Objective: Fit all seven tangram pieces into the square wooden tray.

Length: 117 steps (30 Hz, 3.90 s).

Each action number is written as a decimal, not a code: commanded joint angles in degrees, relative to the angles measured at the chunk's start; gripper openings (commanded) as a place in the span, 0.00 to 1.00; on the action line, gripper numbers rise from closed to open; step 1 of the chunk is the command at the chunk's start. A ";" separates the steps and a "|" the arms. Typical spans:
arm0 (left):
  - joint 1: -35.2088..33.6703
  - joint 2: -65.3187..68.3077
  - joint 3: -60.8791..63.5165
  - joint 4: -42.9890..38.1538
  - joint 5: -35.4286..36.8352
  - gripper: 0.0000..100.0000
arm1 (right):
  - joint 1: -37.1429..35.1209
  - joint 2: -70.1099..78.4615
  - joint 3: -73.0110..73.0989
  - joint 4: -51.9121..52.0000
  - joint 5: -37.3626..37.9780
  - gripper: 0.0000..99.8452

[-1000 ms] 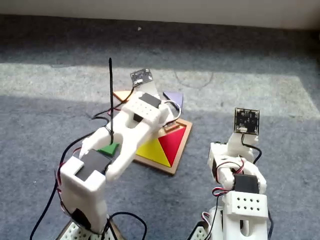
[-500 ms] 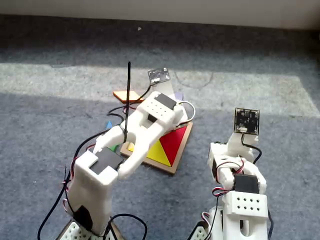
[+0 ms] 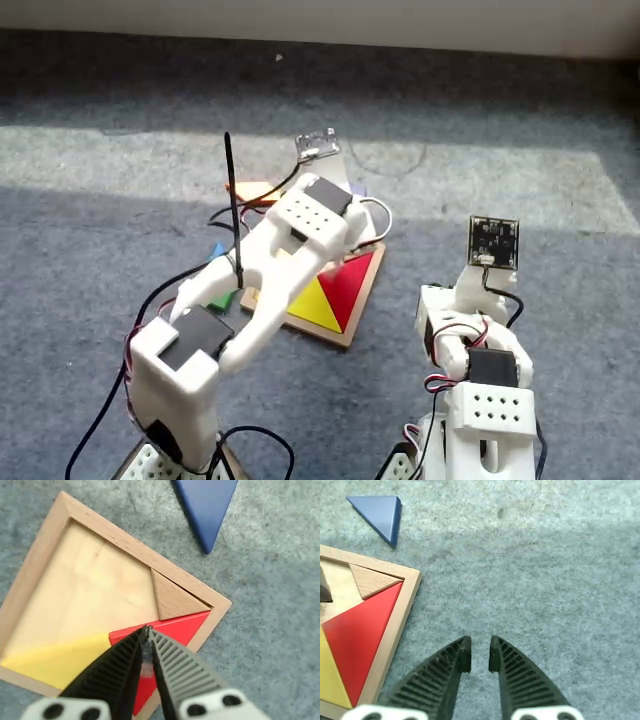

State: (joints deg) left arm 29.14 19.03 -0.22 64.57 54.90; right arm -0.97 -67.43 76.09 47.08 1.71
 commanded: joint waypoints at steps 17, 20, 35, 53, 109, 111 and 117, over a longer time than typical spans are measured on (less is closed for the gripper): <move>-23.78 -15.78 -2.59 11.52 -26.46 0.27 | 0.57 -0.92 -0.48 -1.10 0.09 0.08; -26.77 -15.69 -1.98 12.31 -34.64 0.33 | 0.57 -0.92 -0.48 -1.10 0.09 0.08; -31.16 -2.51 -1.80 29.36 -41.58 0.35 | 0.57 -0.92 -0.40 -1.10 0.09 0.08; -40.40 -1.80 6.46 25.85 -76.22 0.35 | 0.57 -0.92 -0.48 -1.10 0.09 0.08; -39.34 2.59 9.45 15.47 -58.55 0.27 | 0.57 -0.92 -0.40 -1.10 0.09 0.08; -39.25 2.77 9.45 15.47 -55.65 0.27 | 0.57 -0.92 -0.40 -1.10 0.09 0.08; -38.64 2.68 13.32 15.03 -53.27 0.23 | 0.57 -0.92 -0.48 -1.10 0.09 0.08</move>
State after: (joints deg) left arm -9.45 22.20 11.82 79.16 0.57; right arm -0.97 -67.43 76.09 47.08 1.71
